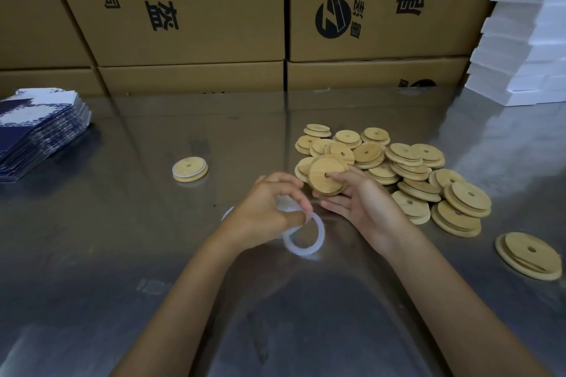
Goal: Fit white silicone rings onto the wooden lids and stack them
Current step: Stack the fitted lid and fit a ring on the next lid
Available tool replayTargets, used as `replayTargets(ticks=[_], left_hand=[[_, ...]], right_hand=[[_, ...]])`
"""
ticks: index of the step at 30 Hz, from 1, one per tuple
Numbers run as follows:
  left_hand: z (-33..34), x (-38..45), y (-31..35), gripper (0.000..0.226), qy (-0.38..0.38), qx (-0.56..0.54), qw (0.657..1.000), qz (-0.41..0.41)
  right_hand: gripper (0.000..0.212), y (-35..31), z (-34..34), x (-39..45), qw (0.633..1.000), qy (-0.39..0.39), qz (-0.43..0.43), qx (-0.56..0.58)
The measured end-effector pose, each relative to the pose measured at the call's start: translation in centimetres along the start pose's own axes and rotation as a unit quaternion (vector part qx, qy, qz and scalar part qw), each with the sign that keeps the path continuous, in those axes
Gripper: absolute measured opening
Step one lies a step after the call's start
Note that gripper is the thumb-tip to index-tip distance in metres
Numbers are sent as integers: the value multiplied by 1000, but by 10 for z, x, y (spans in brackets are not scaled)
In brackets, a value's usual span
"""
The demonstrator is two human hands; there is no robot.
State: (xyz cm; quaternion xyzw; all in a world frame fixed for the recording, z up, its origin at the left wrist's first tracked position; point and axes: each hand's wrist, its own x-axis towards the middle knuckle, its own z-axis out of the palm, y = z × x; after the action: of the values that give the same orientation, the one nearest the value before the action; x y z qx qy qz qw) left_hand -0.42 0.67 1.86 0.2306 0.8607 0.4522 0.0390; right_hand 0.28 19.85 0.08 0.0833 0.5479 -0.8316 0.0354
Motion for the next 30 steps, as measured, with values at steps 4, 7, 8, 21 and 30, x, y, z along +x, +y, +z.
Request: replayTargets(ticks=[4,7,8,21,30], left_hand=[[-7,-1,8,8,14,-242,970,-7],[-5,0,10,6,62,-309,949,-8],[-3,1,10,6,84,-315,945,-16],[4,5,7,4,194,-246,949,-40],[6,4,7,5,180,-219,959,4]], right_hand=[[6,0,2,-1,1000,-11,-11,-17],[9,-1,4,-4,999,-33,-16,-36],[13,-1,4,-4,998,-46,-14,-44],[21,5,12,-11,978,-107,-70,-166],[20,5,14,-12,968,-95,-93,-211]])
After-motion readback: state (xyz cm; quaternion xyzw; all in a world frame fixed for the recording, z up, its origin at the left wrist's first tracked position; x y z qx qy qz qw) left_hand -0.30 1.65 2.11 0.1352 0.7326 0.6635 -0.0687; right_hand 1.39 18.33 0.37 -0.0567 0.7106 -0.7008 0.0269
